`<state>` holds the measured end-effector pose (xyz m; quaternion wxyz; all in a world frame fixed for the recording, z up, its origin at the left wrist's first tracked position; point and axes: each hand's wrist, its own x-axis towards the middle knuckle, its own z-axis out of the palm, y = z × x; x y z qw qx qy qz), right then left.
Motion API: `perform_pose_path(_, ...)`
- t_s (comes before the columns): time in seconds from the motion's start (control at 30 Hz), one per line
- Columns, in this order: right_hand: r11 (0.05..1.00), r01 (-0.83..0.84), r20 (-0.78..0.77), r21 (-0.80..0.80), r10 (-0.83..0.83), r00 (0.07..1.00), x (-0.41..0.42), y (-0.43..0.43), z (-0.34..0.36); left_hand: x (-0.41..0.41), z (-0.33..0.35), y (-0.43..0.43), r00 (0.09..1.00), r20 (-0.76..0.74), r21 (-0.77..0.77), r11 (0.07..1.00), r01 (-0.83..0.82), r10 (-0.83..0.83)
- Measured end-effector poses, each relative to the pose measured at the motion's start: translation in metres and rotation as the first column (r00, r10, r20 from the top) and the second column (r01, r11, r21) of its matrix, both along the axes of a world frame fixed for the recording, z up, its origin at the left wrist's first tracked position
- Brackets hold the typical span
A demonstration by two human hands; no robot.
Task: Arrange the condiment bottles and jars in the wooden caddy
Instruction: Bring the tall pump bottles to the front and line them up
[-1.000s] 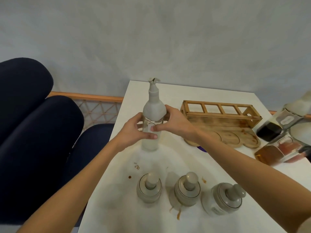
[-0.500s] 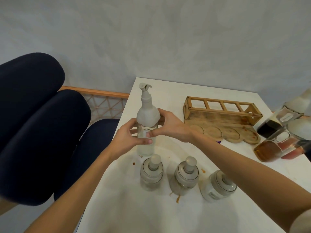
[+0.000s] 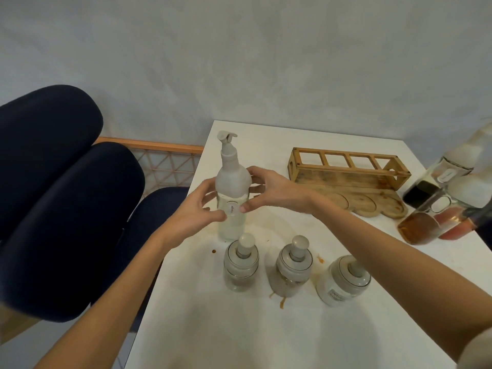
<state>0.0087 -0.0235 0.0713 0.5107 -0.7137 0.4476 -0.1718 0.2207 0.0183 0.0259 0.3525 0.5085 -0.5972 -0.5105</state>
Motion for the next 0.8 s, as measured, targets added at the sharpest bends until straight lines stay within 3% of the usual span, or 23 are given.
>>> perform_pose_path(0.1, 0.998, 0.033, -0.065, -0.053, -0.036, 0.997, -0.018, 0.001, 0.016, 0.006, 0.022, 0.003, 0.999, -0.048, -0.058, 0.998, -0.022, 0.019)
perform_pose_path(0.2, 0.978, 0.098, -0.133, -0.184, -0.124, 0.983, -0.037, 0.005, 0.033, 0.001, 0.048, 0.008, 0.976, -0.147, -0.188, 0.965, -0.185, 0.159)
perform_pose_path(0.33, 0.925, 0.177, -0.097, -0.336, -0.221, 0.970, -0.062, 0.018, 0.053, -0.019, 0.084, 0.018, 0.881, -0.255, -0.365, 0.804, -0.469, 0.399)
perform_pose_path(0.53, 0.860, 0.242, -0.054, -0.449, -0.296, 0.954, -0.103, 0.047, 0.072, -0.072, 0.124, 0.041, 0.865, -0.253, -0.625, 0.610, -0.488, 0.433)
perform_pose_path(0.63, 0.823, 0.310, 0.010, -0.477, -0.348, 0.938, -0.131, 0.067, 0.083, -0.112, 0.134, 0.051, 0.909, -0.230, -0.674, 0.616, -0.407, 0.349)
perform_pose_path(0.8, 0.695, 0.474, 0.164, -0.541, -0.465, 0.870, -0.189, 0.111, 0.099, -0.194, 0.134, 0.062, 0.953, -0.213, -0.598, 0.743, -0.301, 0.215)
